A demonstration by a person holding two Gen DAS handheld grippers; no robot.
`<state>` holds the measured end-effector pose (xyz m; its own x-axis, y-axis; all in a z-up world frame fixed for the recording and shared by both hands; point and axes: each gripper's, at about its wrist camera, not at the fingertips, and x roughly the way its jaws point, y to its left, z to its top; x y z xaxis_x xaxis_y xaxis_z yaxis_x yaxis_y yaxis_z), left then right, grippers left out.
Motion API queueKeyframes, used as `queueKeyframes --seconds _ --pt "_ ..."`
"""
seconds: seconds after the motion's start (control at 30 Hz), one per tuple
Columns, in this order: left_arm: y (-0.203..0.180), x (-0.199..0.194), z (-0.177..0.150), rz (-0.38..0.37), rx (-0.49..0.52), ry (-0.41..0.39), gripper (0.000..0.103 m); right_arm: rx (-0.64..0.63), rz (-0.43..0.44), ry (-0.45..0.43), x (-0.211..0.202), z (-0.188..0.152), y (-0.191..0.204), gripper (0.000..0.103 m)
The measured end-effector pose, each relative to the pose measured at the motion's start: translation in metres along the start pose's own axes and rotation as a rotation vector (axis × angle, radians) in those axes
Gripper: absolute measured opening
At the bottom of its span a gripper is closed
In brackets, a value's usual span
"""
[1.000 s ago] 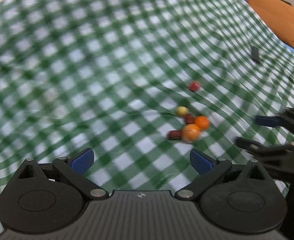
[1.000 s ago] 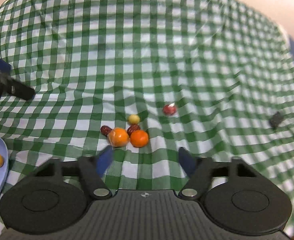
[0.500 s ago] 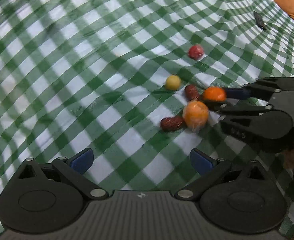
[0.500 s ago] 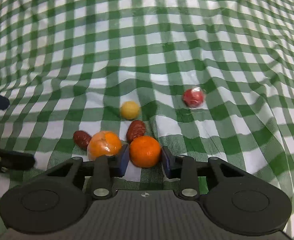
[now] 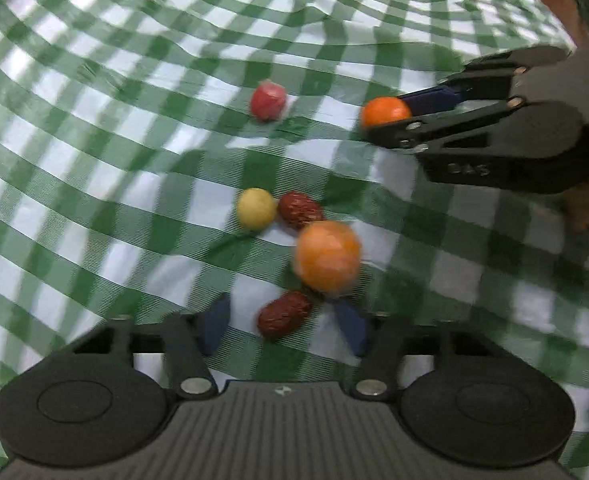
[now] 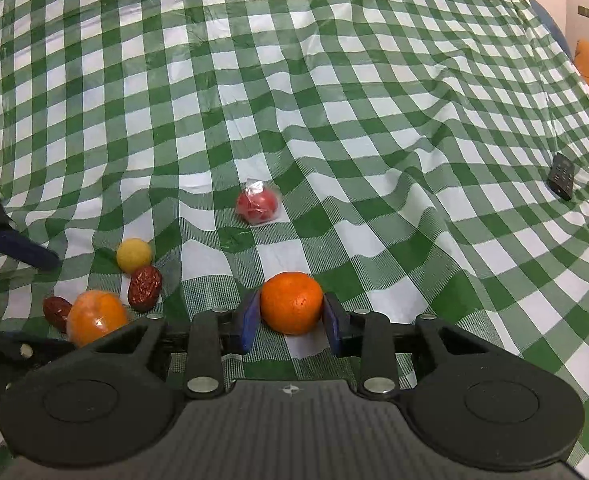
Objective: Organize fruits
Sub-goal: 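Carry the date and mandarin over the blue plate and open both tools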
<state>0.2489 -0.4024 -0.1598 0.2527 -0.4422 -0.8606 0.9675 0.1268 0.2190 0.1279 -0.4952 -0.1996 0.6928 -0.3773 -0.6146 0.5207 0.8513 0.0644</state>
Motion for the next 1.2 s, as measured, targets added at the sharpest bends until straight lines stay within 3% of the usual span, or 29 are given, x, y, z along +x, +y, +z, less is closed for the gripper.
queueKeyframes --seconds 0.03,0.2,0.37,0.47,0.57,0.87,1.07,1.2 --pt "0.002 0.000 0.000 -0.026 -0.019 0.011 0.033 0.005 0.002 -0.002 0.001 0.000 -0.001 0.035" --pt "0.000 -0.021 -0.013 0.030 -0.128 0.007 0.032 0.005 0.005 -0.014 0.001 0.002 -0.002 0.035" --pt "0.009 -0.090 -0.046 0.153 -0.420 -0.032 0.032 0.036 -0.058 -0.055 -0.008 0.001 -0.003 0.035" --pt "-0.001 -0.141 -0.071 0.243 -0.550 -0.014 0.032 0.048 -0.125 -0.086 -0.023 0.004 -0.002 0.035" --pt "-0.023 -0.190 -0.101 0.256 -0.704 0.012 0.032 0.039 -0.130 -0.138 -0.053 0.013 0.007 0.035" --pt "-0.111 -0.289 -0.166 0.209 -0.870 0.021 0.032 -0.088 0.208 -0.093 -0.223 -0.025 0.053 0.035" --pt "-0.148 -0.344 -0.200 0.263 -0.913 -0.066 0.032 -0.148 0.415 -0.042 -0.302 -0.049 0.100 0.035" --pt "-0.170 -0.372 -0.215 0.299 -0.921 -0.142 0.032 -0.223 0.497 -0.044 -0.349 -0.060 0.129 0.035"
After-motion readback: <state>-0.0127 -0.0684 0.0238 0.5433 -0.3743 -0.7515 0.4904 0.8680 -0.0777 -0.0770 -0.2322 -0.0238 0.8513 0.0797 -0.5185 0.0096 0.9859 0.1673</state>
